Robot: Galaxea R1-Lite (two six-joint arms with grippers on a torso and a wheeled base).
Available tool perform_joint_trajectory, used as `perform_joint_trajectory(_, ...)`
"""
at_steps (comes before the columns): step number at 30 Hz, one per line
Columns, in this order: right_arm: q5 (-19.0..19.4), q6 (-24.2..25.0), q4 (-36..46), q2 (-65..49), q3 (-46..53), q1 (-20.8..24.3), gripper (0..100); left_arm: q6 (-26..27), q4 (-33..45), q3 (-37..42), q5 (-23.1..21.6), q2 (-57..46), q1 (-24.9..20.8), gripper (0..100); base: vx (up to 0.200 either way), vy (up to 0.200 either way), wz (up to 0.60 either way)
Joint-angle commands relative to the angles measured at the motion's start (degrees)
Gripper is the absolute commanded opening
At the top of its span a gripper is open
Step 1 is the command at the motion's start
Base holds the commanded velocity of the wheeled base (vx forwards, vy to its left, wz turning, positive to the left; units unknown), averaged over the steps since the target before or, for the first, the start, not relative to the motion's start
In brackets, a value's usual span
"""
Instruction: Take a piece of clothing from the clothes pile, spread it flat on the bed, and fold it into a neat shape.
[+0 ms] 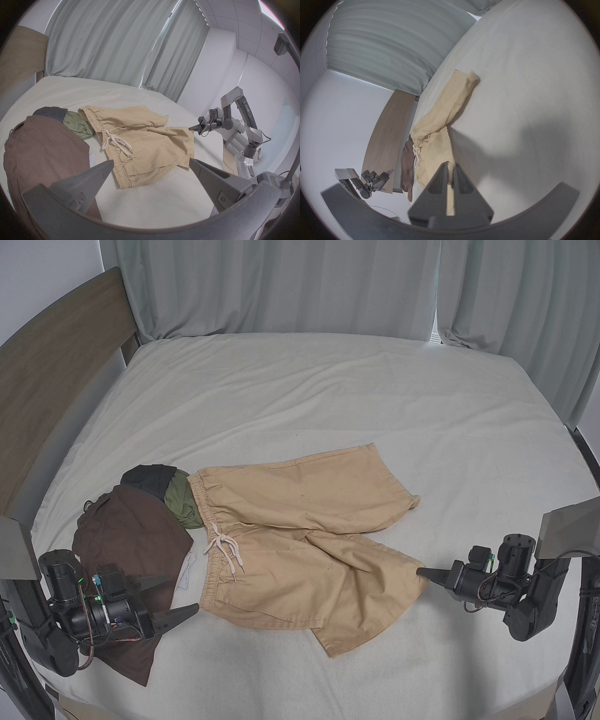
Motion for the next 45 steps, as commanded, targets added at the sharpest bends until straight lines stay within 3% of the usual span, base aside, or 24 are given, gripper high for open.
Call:
perform_joint_trajectory(1, 0.03, -0.04, 0.08, -0.82, -2.63, -1.04, 0, 0.03, -0.03, -0.04, 0.00, -0.17, -0.06, 100, 0.000, 0.000, 0.00)
perform_joint_trajectory(19, 0.03, -0.30, 0.52, 3.22, -16.87, -5.88, 0, -0.05, -0.03, 0.13, 0.00, 0.01, -0.68, 100, 0.000, 0.000, 0.00)
perform_joint_trajectory(36, 0.03, -0.74, 0.16, 7.00, -23.99, -5.35, 0, -0.05, -0.03, 0.22, 0.00, 0.45, -0.85, 100, 0.000, 0.000, 0.00)
perform_joint_trajectory(41, 0.03, -2.85, 0.16, 7.00, -24.43, -5.35, 0, 0.03, -0.03, 0.22, 0.00, 0.63, -1.20, 100, 0.000, 0.000, 0.00)
perform_joint_trajectory(42, 0.03, -4.43, 0.16, 7.36, -24.51, -5.35, 100, 0.03, -0.03, 0.22, 0.00, 0.71, -1.29, 100, 0.000, 0.000, 0.00)
perform_joint_trajectory(45, 0.03, -6.19, 0.16, 7.36, -24.43, -5.44, 100, -0.05, -0.03, 0.31, 0.00, 0.71, -1.29, 100, 0.000, 0.000, 0.00)
